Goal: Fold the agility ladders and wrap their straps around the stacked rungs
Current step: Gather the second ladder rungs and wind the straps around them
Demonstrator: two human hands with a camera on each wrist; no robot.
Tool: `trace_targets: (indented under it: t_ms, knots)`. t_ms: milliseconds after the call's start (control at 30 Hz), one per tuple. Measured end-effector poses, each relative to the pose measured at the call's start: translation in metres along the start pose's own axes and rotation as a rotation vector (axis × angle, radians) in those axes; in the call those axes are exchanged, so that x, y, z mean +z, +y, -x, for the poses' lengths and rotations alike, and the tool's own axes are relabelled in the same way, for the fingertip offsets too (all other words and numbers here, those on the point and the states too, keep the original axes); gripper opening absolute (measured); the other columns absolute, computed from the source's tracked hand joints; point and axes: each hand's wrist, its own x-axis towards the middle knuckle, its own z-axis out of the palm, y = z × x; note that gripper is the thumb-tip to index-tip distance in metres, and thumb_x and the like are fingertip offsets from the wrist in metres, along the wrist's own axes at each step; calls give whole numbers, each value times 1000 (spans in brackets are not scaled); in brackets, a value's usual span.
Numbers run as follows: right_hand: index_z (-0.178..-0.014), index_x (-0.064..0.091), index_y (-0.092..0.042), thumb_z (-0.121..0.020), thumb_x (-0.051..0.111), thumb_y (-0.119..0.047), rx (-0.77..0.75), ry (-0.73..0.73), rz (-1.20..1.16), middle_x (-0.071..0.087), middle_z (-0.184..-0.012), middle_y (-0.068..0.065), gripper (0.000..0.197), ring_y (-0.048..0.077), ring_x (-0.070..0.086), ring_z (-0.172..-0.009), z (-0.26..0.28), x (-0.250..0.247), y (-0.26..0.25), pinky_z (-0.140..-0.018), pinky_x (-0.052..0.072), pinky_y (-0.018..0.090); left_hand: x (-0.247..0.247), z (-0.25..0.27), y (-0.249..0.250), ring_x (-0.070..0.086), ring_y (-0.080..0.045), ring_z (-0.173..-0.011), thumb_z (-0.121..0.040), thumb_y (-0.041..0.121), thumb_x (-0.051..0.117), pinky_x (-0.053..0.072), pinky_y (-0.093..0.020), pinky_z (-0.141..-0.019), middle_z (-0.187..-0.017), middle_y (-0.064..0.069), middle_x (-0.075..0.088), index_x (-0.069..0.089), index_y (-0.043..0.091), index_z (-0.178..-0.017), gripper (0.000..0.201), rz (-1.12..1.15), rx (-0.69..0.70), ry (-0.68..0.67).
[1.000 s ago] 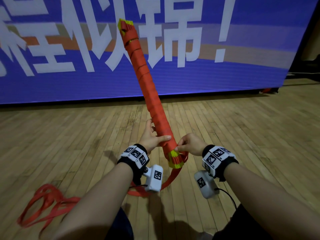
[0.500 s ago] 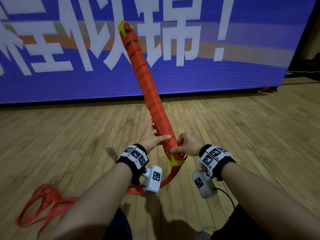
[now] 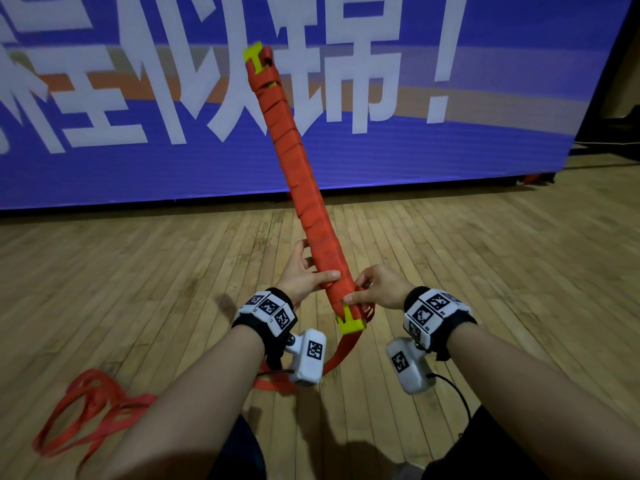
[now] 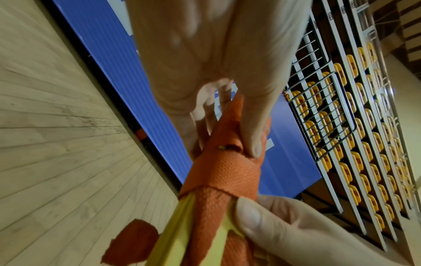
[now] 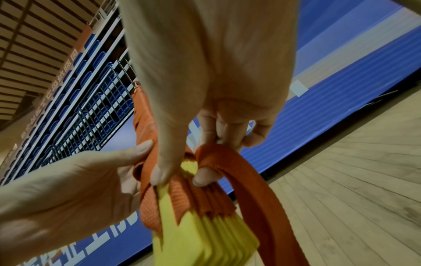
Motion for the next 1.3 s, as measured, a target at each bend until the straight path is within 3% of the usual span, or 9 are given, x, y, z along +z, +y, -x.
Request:
trace_targets:
  t_ms: [233, 433, 533, 633, 733, 900, 1033, 1167, 1300]
  knots:
    - [-61, 61, -18, -79, 76, -25, 8, 57, 87, 62, -59, -2, 24, 3, 55, -50, -2, 3, 1, -52, 42, 16, 3, -1, -2, 60, -16, -96, -73, -4, 77, 58, -41, -76, -112, -1, 52, 32, 24, -121, 72, -87, 50, 69]
    - [-67, 64, -14, -79, 76, -19, -42, 56, 48, 67, -65, 5, 18, 7, 60, -55, -3, 1, 6, -61, 50, 22, -2, 1, 3, 59, -21, -108, -75, -7, 73, 57, -38, -77, -123, -10, 52, 26, 23, -125, 75, -41, 24, -32]
    - [-67, 63, -13, -79, 75, -18, -46, 44, 34, 67, -67, 6, 18, 12, 61, -59, -3, -1, 7, -71, 53, 31, -4, 4, 5, 61, -15, -100, -78, -13, 67, 57, -32, -75, -123, -9, 52, 24, 23, -127, 74, -19, 10, -103]
    - [-67, 62, -14, -81, 74, -15, -57, 33, 9, 65, -65, 4, 18, 12, 60, -59, -2, 1, 6, -71, 53, 32, -5, 5, 6, 62, -13, -99, -80, -13, 63, 58, -26, -70, -122, -4, 54, 25, 24, -135, 76, -14, 0, -145]
    - [-68, 62, -13, -82, 72, -12, -59, 17, -15, 64, -63, 1, 17, 8, 60, -56, -1, 2, 6, -65, 52, 23, -4, 5, 5, 63, -16, -97, -79, -12, 65, 58, -26, -71, -126, -12, 54, 32, 11, -141, 74, -25, 2, -113]
    - [-70, 64, -14, -82, 72, -9, -41, -36, -75, 64, -63, 0, 15, 8, 60, -59, 1, -2, 6, -66, 50, 19, -2, 2, 0, 62, -24, -104, -77, -9, 70, 57, -36, -77, -127, -13, 55, 32, 12, -141, 77, -26, 14, -30]
    - [-85, 64, -13, -74, 80, -29, 19, -53, -12, 66, -78, 1, 24, 13, 61, -75, -1, -2, 3, -77, 51, 30, -1, -1, -2, 62, -23, -103, -76, -7, 72, 56, -37, -77, -120, -8, 58, 35, 14, -138, 74, -26, 22, 19]
    - [-90, 55, -16, -71, 81, -35, 24, 70, 124, 58, -78, -5, 37, 5, 55, -67, -2, 5, -2, -58, 44, 19, 2, -3, -3, 60, -26, -109, -77, -3, 73, 55, -46, -85, -126, -8, 54, 36, 22, -131, 70, -18, 39, 53]
    - [-80, 53, -19, -73, 81, -29, -10, 107, 96, 58, -74, -4, 31, 6, 56, -62, -3, 7, -3, -58, 50, 21, 1, -3, -1, 59, -24, -108, -77, -5, 73, 57, -40, -79, -120, -5, 54, 34, 25, -125, 69, 0, 47, 38]
